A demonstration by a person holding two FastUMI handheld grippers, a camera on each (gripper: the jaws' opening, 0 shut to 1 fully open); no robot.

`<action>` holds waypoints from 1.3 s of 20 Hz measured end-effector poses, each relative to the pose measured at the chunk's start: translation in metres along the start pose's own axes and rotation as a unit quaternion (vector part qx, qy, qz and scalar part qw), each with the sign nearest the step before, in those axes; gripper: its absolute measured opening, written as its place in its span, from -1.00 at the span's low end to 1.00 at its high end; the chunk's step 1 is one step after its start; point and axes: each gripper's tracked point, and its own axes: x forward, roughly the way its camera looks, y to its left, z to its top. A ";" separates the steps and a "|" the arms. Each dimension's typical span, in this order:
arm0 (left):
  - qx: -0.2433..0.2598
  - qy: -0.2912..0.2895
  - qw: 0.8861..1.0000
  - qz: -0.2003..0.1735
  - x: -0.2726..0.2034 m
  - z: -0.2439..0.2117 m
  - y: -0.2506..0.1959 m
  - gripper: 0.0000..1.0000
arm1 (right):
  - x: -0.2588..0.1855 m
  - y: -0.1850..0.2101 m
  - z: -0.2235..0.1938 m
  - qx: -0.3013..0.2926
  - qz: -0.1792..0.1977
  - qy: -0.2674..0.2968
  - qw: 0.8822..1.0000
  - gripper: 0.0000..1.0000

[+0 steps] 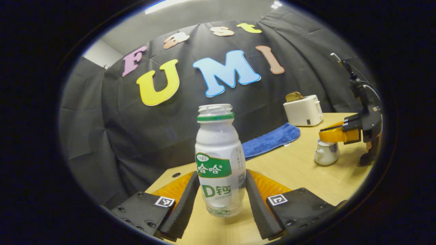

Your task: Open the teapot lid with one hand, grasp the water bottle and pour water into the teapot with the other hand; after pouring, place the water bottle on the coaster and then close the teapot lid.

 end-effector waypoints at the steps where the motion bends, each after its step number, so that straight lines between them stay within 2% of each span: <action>1: -0.003 0.001 1.000 0.002 0.001 -0.001 0.001 0.68 | -0.002 0.001 0.002 -0.001 0.002 -0.004 1.000 -0.54; 2: -0.007 0.001 1.000 0.002 0.003 -0.001 0.001 0.80 | -0.003 0.001 0.004 -0.003 0.004 -0.010 1.000 0.17; 3: -0.014 0.003 1.000 0.000 0.004 -0.002 0.001 0.80 | -0.003 -0.001 0.008 -0.007 -0.002 -0.017 1.000 0.34; 4: -0.020 0.003 1.000 -0.001 0.007 -0.002 -0.001 0.80 | -0.006 -0.002 0.012 -0.012 -0.007 -0.025 1.000 0.44; 9: -0.057 0.008 0.998 -0.017 0.026 -0.005 -0.008 0.79 | -0.013 -0.004 0.020 -0.028 -0.018 -0.043 0.999 0.44; 14: -0.098 0.018 0.994 -0.053 0.062 -0.004 -0.026 0.80 | -0.015 -0.008 0.020 -0.024 -0.023 -0.044 0.998 0.43; 15: -0.103 0.020 0.993 -0.057 0.069 -0.005 -0.029 0.68 | -0.015 -0.009 0.021 -0.024 -0.025 -0.045 0.998 0.43; 16: -0.109 0.023 0.992 -0.061 0.076 -0.005 -0.032 0.80 | -0.016 -0.010 0.022 -0.022 -0.026 -0.046 0.998 0.43; 23: -0.165 0.029 0.983 -0.070 0.123 0.003 -0.033 0.80 | -0.021 -0.015 0.028 -0.014 -0.033 -0.056 0.998 0.44; 26: -0.171 0.030 0.983 -0.065 0.136 0.005 -0.029 0.79 | -0.021 -0.019 0.029 -0.007 -0.034 -0.057 0.998 0.44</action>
